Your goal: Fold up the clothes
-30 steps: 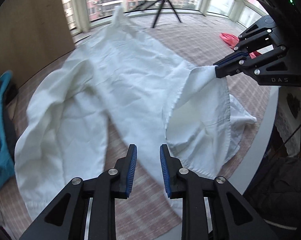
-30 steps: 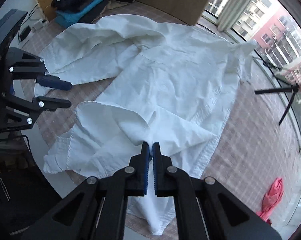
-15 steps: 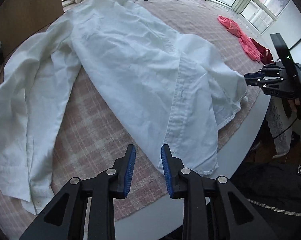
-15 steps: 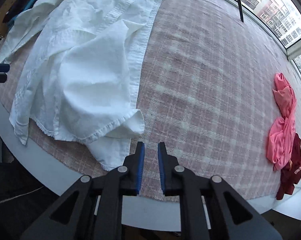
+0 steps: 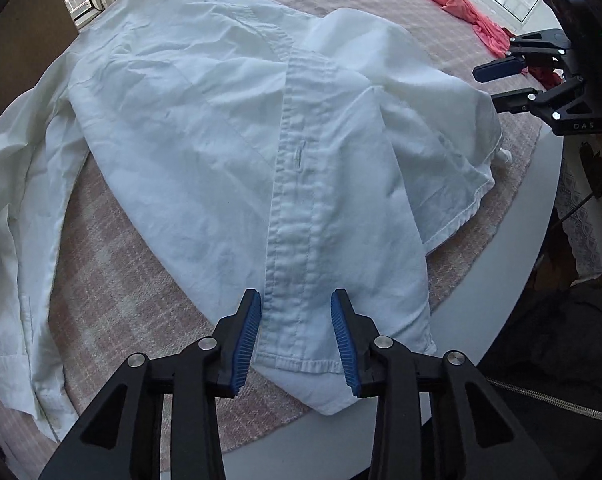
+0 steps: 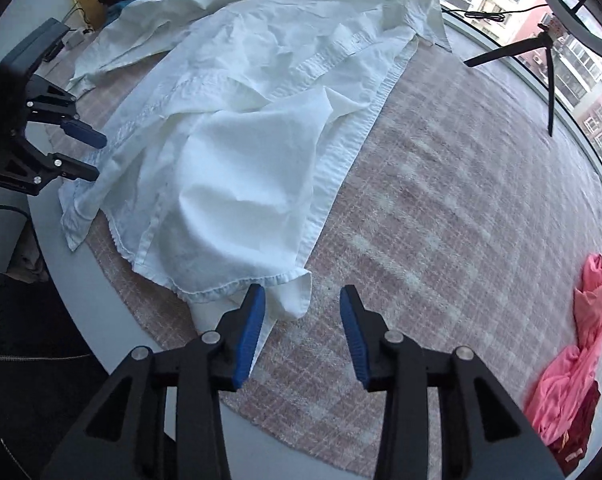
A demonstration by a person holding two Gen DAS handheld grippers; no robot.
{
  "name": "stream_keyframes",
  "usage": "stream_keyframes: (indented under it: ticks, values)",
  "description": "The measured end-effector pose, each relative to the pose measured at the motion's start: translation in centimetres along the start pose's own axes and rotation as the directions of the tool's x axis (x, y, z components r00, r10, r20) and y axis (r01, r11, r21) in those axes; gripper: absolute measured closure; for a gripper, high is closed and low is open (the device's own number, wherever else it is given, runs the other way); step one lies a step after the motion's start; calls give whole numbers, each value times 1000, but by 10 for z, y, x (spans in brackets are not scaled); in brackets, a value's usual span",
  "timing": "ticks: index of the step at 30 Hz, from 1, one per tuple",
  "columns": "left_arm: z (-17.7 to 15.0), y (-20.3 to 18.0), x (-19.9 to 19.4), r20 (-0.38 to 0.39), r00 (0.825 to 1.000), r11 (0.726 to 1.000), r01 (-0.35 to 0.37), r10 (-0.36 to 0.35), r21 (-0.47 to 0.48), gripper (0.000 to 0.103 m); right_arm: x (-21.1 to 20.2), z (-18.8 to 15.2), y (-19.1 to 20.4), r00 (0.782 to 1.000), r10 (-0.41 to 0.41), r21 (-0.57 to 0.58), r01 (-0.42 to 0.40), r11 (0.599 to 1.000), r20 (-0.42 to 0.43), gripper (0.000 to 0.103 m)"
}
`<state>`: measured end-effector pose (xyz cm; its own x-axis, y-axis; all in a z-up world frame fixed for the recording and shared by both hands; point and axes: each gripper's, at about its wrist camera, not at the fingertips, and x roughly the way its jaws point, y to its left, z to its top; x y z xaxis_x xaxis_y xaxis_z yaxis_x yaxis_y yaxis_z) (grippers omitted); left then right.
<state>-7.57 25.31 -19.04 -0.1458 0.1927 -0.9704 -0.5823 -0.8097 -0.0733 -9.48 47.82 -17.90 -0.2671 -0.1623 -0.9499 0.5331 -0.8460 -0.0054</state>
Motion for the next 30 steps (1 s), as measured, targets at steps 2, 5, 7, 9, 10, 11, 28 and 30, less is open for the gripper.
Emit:
stream_keyframes:
  ticks: [2, 5, 7, 9, 10, 11, 28, 30]
  values:
    - [1, -1, 0, -7, 1000, 1000, -12, 12, -4, 69, 3, -1, -13, 998, 61, -22, -61, 998, 1, 65]
    - [1, -4, -1, -19, 999, 999, -32, 32, -10, 69, 10, 6, -21, 991, 137, -67, -135, 989, 14, 66]
    - [0, -5, -2, -26, 999, 999, -45, 44, -22, 69, 17, 11, -20, 985, 172, -101, -171, 980, -1, 69]
    - [-1, -7, -3, -30, 998, 998, -54, 53, -37, 69, 24, 14, -19, 985, 173, -132, -175, 976, -25, 94]
    - [-1, -8, -4, -29, 998, 997, -55, 54, -46, 69, 23, 14, -19, 984, 178, -136, -180, 974, -26, 98]
    - [-2, -9, -5, -29, 998, 997, -54, 52, -55, 70, 18, 13, -19, 982, 186, -135, -186, 973, -13, 98]
    - [-10, -25, -7, -36, 994, 994, -104, 105, 42, 68, -20, -51, -5, 990, 106, 55, -112, 992, 90, 99]
    - [-12, -26, -9, -32, 996, 996, -79, 80, 28, 82, -25, -50, -11, 988, 108, 83, -118, 990, 111, 99]
